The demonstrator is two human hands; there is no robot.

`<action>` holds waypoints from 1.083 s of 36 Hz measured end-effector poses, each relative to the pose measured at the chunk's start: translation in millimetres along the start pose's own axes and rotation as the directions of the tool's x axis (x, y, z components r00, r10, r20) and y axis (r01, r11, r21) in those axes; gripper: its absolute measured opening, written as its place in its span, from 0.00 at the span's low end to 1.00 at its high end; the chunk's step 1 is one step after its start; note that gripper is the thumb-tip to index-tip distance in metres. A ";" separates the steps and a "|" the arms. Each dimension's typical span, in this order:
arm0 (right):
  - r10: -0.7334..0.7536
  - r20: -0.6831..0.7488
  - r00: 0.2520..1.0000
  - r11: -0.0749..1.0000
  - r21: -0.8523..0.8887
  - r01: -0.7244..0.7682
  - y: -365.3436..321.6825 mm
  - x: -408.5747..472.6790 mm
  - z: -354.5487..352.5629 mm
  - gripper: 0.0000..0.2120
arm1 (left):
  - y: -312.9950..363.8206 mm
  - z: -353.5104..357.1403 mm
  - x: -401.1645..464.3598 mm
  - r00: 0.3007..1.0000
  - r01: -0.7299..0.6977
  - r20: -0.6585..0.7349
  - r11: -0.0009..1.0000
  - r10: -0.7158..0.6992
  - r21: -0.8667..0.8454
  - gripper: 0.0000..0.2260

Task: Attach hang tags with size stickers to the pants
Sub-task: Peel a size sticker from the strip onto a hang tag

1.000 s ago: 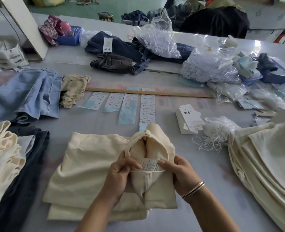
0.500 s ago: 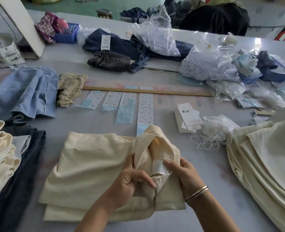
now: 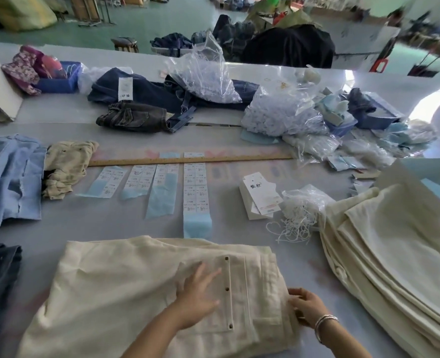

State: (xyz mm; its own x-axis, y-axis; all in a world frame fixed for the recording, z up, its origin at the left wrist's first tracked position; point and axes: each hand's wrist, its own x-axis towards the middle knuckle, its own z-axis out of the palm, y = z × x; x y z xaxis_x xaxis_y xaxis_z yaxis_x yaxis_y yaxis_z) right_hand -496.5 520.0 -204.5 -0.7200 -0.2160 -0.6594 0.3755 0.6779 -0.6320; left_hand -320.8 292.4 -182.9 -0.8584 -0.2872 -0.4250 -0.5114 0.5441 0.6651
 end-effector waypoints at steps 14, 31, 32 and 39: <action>-0.665 0.206 0.718 0.389 -0.725 0.569 -182.4 71.3 6.9 0.18 | -24.1 21.8 66.6 0.966 0.208 0.082 0.926 -0.245 0.314 0.58; -0.510 0.360 0.781 -0.012 -0.911 0.412 -182.5 118.4 5.7 0.18 | -38.4 42.6 82.2 0.963 0.266 -0.063 0.904 -0.261 0.335 0.58; -0.478 0.374 0.795 -0.002 -0.906 0.424 -181.2 119.3 5.2 0.23 | -38.2 41.7 81.8 0.964 0.263 -0.064 0.907 -0.256 0.328 0.58; -0.468 0.453 0.759 -0.104 -0.881 0.462 -186.6 123.4 5.5 0.15 | -44.8 45.0 87.9 0.963 0.270 -0.070 0.915 -0.261 0.301 0.58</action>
State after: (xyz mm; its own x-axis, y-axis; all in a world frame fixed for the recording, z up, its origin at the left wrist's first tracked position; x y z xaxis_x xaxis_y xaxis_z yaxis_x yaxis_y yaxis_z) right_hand -652.3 363.0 -170.1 -0.4575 -0.7996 -0.3890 -0.8857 0.4488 0.1191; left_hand -371.5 278.2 -277.7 -0.6958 -0.4736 -0.5400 -0.6873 0.6573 0.3090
